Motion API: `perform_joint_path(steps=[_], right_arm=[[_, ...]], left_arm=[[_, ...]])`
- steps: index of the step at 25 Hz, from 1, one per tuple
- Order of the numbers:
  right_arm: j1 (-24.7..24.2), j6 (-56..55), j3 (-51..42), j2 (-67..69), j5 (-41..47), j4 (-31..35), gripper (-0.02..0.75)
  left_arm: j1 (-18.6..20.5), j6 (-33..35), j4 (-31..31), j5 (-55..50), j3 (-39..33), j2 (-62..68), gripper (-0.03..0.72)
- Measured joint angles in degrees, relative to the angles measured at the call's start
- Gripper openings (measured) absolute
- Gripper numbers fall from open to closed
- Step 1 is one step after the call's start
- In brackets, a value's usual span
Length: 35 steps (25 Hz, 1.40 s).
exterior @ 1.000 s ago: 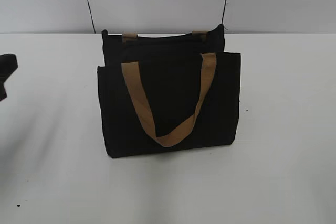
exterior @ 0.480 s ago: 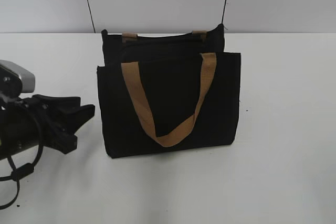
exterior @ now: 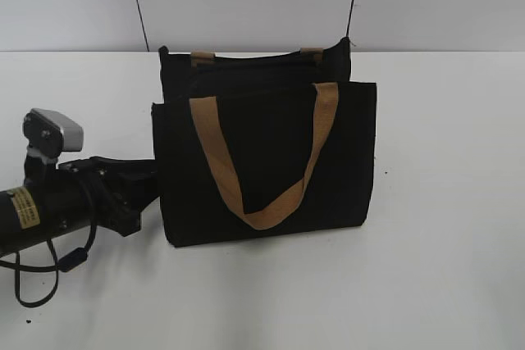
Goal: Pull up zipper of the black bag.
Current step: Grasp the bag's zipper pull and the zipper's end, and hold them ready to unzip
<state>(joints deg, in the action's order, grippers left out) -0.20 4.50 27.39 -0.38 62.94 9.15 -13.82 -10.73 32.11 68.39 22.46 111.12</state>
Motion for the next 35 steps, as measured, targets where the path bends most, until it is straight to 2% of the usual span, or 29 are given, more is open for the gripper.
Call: perform_joint_path(steps=[5, 14, 17, 19, 21, 29, 35], right_arm=[[0.00, 0.00, 0.00, 0.00, 0.00, 0.00, 0.559], [0.00, 0.00, 0.00, 0.00, 0.00, 0.00, 0.559], [0.00, 0.00, 0.00, 0.00, 0.00, 0.00, 0.559], [0.00, 0.00, 0.00, 0.00, 0.00, 0.00, 0.559], [0.00, 0.00, 0.00, 0.00, 0.00, 0.00, 0.559], [0.00, 0.00, 0.00, 0.00, 0.00, 0.00, 0.559], [0.00, 0.00, 0.00, 0.00, 0.00, 0.00, 0.559]], left_arm=[[0.01, -0.21, 6.09, 0.47, 5.50, 4.24, 0.296], [0.06, 2.09, 4.67, 0.62, 11.53, 6.63, 0.253], [0.06, 2.09, 4.87, -1.20, 12.75, 6.79, 0.165], [0.11, 2.16, 5.54, -2.16, 13.16, 6.98, 0.076], [0.11, 2.21, 6.32, -2.51, 13.40, 7.08, 0.038], [0.11, 2.21, 7.08, -4.32, 13.40, 6.28, 0.029], [0.11, 2.21, 0.59, -14.45, 13.40, -1.41, 0.029]])
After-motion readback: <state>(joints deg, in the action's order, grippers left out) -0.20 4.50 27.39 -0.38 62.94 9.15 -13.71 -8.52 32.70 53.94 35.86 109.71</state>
